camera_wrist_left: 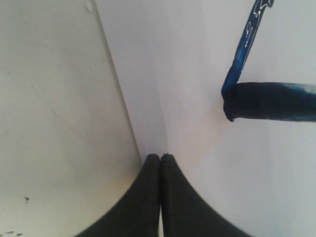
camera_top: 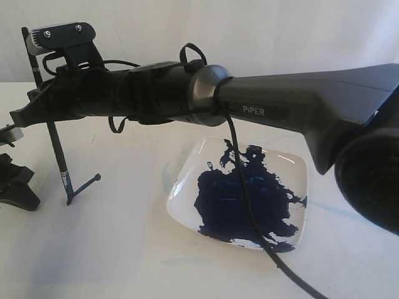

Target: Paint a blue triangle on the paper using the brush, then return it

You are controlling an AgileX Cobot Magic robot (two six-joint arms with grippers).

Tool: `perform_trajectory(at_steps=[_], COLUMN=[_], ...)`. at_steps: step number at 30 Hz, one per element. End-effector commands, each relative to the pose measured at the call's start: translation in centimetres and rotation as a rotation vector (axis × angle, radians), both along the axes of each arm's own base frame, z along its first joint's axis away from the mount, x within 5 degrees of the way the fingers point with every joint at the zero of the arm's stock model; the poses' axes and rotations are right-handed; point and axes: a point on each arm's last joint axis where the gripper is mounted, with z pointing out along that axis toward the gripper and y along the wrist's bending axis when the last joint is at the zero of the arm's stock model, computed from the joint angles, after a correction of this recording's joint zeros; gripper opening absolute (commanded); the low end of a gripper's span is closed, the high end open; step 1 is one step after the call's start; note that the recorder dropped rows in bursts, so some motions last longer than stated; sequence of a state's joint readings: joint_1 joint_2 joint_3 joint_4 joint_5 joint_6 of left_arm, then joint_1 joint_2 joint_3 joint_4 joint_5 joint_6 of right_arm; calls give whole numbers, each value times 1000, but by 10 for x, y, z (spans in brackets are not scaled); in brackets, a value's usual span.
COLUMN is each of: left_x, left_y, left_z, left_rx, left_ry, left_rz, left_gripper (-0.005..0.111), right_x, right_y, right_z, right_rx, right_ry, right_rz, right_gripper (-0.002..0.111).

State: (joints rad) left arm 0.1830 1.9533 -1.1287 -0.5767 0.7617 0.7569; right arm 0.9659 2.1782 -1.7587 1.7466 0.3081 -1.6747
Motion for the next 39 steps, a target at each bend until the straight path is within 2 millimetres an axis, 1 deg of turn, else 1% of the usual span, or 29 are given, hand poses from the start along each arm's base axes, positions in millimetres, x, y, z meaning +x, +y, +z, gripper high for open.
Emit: perform_trajectory(at_steps=[1, 6, 12, 29, 39], left_x=[-1, -1, -1, -1, -1], left_y=[0, 0, 0, 0, 0], left_z=[4, 4, 4, 4, 4], left_rx=[-13, -13, -13, -13, -13], left_ry=[0, 0, -1, -1, -1], left_rz=[-5, -5, -7, -7, -7], left_gripper=[0, 0, 0, 0, 0], right_x=[0, -1, -2, -1, -2], right_y=[-1, -1, -2, -2, -4], right_z=[1, -1, 3, 2, 8], right_rx=[5, -19, -19, -31, -27], right_ry=[13, 22, 15, 9, -5], right_rz=[-3, 2, 3, -1, 4], right_gripper=[0, 0, 0, 0, 0])
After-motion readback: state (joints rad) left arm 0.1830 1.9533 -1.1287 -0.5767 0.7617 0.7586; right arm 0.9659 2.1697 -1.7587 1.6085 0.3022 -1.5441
